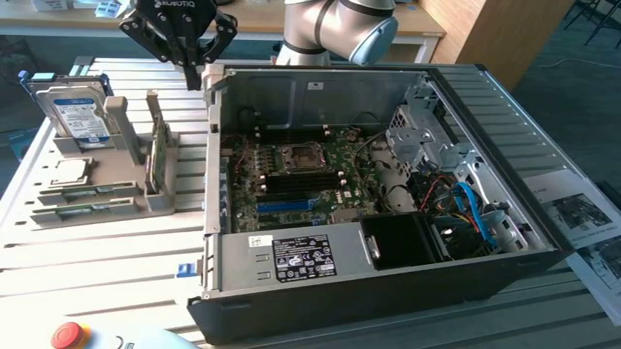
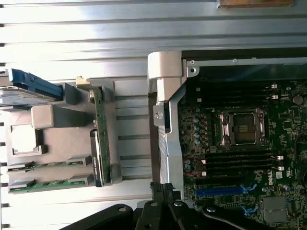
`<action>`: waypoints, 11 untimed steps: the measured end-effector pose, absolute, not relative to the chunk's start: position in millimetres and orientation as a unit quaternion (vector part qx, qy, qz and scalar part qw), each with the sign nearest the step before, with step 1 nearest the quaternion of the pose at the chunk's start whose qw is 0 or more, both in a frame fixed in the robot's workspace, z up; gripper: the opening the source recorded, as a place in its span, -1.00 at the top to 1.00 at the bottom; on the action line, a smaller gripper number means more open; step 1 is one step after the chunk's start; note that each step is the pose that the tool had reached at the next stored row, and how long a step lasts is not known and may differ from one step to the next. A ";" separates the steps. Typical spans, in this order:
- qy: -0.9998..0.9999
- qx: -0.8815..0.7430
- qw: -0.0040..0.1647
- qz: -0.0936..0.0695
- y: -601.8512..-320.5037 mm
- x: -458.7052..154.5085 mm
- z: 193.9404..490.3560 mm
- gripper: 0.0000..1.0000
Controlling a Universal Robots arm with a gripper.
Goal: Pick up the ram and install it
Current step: 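Reach for the ram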
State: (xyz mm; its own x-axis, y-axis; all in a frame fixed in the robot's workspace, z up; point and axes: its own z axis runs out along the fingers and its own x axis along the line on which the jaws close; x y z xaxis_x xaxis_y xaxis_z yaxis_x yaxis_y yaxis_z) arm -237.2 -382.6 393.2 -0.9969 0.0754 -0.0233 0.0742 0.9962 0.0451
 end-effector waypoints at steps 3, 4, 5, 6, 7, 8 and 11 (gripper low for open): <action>0.999 0.037 0.012 0.022 -381.5 -243.5 393.2 0.80; 0.999 0.037 0.013 0.022 -381.1 -245.9 393.2 0.80; 0.999 0.037 0.012 0.022 -380.7 -248.0 393.2 0.80; 0.999 0.037 0.012 0.022 -380.3 -250.1 393.2 0.80; 0.999 0.037 0.012 0.022 -379.9 -252.4 393.2 0.80; 0.999 0.037 0.012 0.022 -379.6 -254.7 393.2 0.80; 0.999 0.037 0.013 0.022 -378.6 -262.1 393.1 0.80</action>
